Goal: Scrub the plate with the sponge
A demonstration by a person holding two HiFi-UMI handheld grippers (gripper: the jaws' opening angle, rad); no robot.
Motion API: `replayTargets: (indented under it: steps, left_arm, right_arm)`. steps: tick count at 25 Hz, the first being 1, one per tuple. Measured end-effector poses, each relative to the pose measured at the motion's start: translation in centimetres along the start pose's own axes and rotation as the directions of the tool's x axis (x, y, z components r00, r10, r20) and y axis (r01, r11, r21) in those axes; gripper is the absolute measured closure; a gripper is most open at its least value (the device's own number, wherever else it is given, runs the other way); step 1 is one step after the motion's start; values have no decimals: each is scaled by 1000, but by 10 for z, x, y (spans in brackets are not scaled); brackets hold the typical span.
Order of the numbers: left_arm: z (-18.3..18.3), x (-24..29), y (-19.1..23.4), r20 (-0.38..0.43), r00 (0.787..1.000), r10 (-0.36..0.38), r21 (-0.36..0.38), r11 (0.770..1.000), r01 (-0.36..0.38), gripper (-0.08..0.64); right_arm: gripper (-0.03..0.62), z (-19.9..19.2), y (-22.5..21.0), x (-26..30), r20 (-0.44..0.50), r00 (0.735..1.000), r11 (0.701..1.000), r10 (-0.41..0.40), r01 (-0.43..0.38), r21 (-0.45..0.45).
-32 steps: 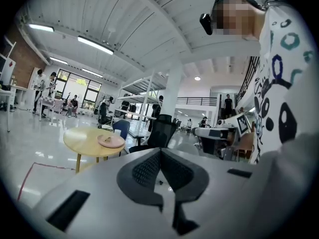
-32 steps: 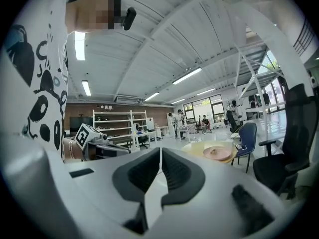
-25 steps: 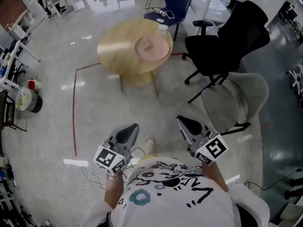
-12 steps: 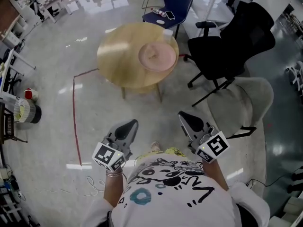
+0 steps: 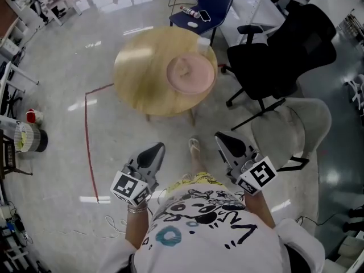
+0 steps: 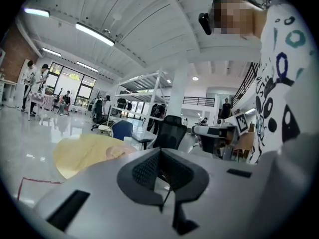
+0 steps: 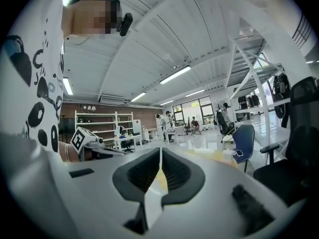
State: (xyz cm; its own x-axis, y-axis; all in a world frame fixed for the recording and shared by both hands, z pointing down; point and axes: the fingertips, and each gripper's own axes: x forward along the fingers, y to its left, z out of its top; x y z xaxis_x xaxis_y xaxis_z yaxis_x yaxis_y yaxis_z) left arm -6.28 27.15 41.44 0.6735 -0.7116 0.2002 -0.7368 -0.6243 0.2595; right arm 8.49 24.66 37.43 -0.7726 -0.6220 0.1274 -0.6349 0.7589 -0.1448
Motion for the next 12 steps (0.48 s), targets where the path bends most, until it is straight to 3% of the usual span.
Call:
replayTargets:
  steps: [12]
  left_arm:
    - [45, 90, 81, 14, 998, 64, 9, 998, -64, 543]
  right_arm:
    - [565, 23, -96, 85, -10, 998, 998, 67, -67, -7]
